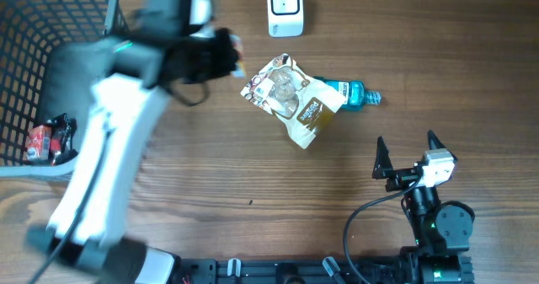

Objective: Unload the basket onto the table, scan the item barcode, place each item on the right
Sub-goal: 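Carry the Kleenex pack to the scanner and release it on the pile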

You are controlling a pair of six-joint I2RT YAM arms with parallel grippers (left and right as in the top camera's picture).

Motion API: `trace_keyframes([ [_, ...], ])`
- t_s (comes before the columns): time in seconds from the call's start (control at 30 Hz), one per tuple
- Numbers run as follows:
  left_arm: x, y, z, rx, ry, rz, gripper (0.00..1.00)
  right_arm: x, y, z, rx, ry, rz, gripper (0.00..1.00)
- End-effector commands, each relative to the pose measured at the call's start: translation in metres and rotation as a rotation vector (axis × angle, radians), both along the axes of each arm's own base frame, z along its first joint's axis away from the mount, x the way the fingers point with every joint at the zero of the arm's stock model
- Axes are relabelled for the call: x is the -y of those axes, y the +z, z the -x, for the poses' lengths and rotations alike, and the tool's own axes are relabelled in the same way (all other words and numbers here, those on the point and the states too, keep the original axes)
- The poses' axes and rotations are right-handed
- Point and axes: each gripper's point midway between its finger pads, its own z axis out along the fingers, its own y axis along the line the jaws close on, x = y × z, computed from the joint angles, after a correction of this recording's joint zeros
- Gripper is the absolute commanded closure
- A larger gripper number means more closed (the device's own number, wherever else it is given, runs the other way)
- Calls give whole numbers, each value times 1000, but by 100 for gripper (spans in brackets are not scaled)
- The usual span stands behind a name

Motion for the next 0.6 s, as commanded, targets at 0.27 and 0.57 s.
trace_keyframes([
  [0.27, 97, -220, -35, -313, 6, -119, 96, 1, 2, 0, 8, -7, -4, 0],
  [0.57, 185, -238, -20, -222, -88, -36, 92, 1, 2, 0, 8, -7, -4, 0],
])
